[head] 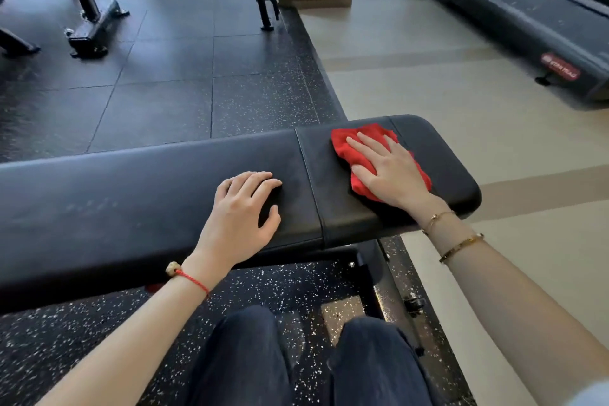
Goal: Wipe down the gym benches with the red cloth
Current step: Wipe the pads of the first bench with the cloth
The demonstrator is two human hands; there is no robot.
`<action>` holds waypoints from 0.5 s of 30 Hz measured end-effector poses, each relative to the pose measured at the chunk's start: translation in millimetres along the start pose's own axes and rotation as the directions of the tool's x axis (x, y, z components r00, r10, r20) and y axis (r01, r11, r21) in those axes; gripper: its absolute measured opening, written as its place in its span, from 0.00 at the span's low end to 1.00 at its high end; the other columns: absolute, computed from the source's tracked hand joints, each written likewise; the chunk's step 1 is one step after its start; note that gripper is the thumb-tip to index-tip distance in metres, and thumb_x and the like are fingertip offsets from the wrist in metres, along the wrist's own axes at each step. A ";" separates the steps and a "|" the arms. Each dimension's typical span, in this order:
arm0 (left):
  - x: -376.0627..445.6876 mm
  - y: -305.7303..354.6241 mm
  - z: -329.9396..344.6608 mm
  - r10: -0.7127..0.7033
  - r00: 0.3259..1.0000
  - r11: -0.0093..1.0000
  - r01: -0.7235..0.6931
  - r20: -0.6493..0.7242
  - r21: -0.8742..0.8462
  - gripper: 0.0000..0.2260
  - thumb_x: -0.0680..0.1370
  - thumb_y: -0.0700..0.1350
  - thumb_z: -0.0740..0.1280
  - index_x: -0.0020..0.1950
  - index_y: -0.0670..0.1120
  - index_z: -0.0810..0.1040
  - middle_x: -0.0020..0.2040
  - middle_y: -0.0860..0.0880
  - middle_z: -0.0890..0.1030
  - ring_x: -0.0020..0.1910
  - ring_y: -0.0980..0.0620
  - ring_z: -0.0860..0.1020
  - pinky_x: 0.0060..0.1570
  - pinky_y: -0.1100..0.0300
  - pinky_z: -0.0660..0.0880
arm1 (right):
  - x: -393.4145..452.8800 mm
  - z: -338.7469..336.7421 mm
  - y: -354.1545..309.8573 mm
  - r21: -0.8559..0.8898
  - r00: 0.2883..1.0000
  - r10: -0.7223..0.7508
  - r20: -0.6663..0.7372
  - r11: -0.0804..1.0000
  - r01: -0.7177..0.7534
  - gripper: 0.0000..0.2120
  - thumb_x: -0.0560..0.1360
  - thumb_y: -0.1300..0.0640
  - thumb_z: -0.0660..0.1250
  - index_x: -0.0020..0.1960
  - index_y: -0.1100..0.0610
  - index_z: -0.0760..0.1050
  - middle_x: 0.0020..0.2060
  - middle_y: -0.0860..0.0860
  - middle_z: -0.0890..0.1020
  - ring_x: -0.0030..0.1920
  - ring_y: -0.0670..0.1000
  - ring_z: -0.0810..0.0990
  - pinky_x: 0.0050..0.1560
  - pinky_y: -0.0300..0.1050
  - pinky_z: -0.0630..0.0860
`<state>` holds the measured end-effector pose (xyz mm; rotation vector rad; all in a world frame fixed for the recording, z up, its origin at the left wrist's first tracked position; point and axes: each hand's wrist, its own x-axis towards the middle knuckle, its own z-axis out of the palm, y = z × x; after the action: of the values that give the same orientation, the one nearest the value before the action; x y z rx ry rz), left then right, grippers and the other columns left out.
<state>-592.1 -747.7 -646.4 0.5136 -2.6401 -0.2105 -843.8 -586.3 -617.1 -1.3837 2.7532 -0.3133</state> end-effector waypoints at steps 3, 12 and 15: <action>2.4 3.5 -4.6 -0.025 1.000 1.000 0.026 0.017 -0.014 0.18 0.77 0.50 0.61 0.65 0.49 0.78 0.66 0.53 0.78 0.68 0.49 0.73 0.69 0.50 0.66 | 23.1 1.6 -13.5 0.017 1.000 0.012 0.029 1.000 -0.013 0.26 0.80 0.42 0.54 0.77 0.37 0.56 0.78 0.40 0.57 0.77 0.60 0.53 0.78 0.56 0.47; -1.8 10.1 -13.7 -0.086 0.993 0.995 0.090 0.087 -0.041 0.18 0.78 0.50 0.60 0.66 0.50 0.78 0.68 0.53 0.77 0.69 0.50 0.72 0.72 0.48 0.65 | -22.7 10.3 -15.0 0.051 0.933 -0.359 0.030 0.933 0.357 0.27 0.78 0.42 0.58 0.76 0.37 0.57 0.77 0.39 0.59 0.78 0.56 0.55 0.77 0.55 0.50; 1.1 14.9 -14.8 -0.106 0.991 0.993 0.109 0.085 -0.035 0.18 0.78 0.50 0.59 0.66 0.49 0.78 0.68 0.53 0.77 0.69 0.49 0.72 0.71 0.48 0.65 | -4.5 0.8 17.9 0.026 0.964 -0.267 0.010 0.964 0.266 0.25 0.79 0.43 0.57 0.76 0.37 0.59 0.77 0.41 0.60 0.77 0.57 0.56 0.77 0.55 0.51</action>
<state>-591.2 -735.4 -629.4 0.6479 -2.6850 -0.3235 -855.1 -572.4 -621.6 -1.7450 2.5414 -0.3453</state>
